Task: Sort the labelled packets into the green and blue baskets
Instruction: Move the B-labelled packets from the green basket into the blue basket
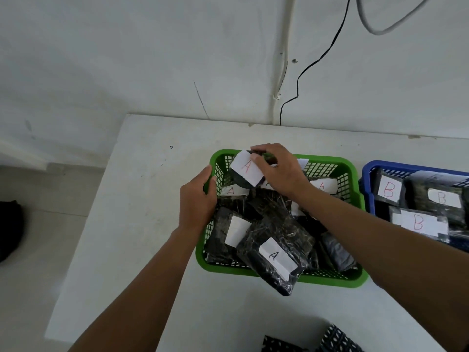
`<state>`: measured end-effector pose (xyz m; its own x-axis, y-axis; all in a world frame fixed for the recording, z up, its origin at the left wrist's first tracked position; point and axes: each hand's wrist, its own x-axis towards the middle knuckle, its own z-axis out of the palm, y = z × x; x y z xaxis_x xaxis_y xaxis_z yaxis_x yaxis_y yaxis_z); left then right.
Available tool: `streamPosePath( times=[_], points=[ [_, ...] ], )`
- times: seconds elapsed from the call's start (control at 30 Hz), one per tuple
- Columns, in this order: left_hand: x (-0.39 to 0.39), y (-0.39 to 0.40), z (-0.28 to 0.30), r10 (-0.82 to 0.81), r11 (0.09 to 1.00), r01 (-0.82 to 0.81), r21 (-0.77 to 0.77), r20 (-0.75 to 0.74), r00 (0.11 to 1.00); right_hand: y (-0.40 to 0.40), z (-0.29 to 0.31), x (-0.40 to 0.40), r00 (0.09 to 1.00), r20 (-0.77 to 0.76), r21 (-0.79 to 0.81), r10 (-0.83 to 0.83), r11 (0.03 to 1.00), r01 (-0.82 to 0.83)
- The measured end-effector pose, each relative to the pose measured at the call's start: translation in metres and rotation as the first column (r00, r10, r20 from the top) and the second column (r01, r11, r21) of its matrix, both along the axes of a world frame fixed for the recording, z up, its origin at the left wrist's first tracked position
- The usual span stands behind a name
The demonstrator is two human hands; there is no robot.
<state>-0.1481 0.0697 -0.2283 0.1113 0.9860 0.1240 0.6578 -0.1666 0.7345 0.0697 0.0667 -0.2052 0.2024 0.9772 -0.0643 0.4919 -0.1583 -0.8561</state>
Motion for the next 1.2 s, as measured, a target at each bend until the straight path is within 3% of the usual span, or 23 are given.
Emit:
streamPosePath(
  times=[0.13,0.23,0.53,0.8,0.97,1.07,1.2],
  points=[
    [0.000,-0.001,0.003,-0.017,1.000,0.017,0.006,-0.005,1.000,0.000,-0.001,0.001,0.976,-0.095,-0.009,-0.196,0.980,0.196],
    [0.001,-0.001,0.006,-0.023,1.000,0.023,-0.001,-0.002,1.000,-0.001,-0.001,-0.001,0.964,-0.105,-0.033,-0.243,0.970,0.241],
    [0.002,-0.004,0.013,-0.013,0.998,0.013,-0.068,-0.001,1.000,-0.010,0.011,-0.008,0.999,0.037,-0.101,0.035,0.994,-0.031],
    [-0.002,-0.014,0.028,-0.036,0.985,0.034,-0.171,-0.006,0.999,-0.064,0.030,0.013,0.985,0.155,-0.090,0.075,0.994,-0.062],
    [0.009,-0.024,0.050,-0.033,0.990,0.032,-0.136,-0.004,0.999,-0.104,0.037,0.030,0.966,0.122,-0.297,0.230,0.937,-0.185],
    [0.019,-0.028,0.062,-0.049,0.993,0.049,-0.110,-0.003,0.999,-0.116,0.039,0.031,0.930,0.172,-0.416,0.325,0.880,-0.230],
    [0.024,-0.031,0.068,-0.036,0.982,0.036,-0.185,0.002,0.999,-0.114,0.040,0.022,0.880,0.265,-0.496,0.394,0.838,-0.226]
  ],
)
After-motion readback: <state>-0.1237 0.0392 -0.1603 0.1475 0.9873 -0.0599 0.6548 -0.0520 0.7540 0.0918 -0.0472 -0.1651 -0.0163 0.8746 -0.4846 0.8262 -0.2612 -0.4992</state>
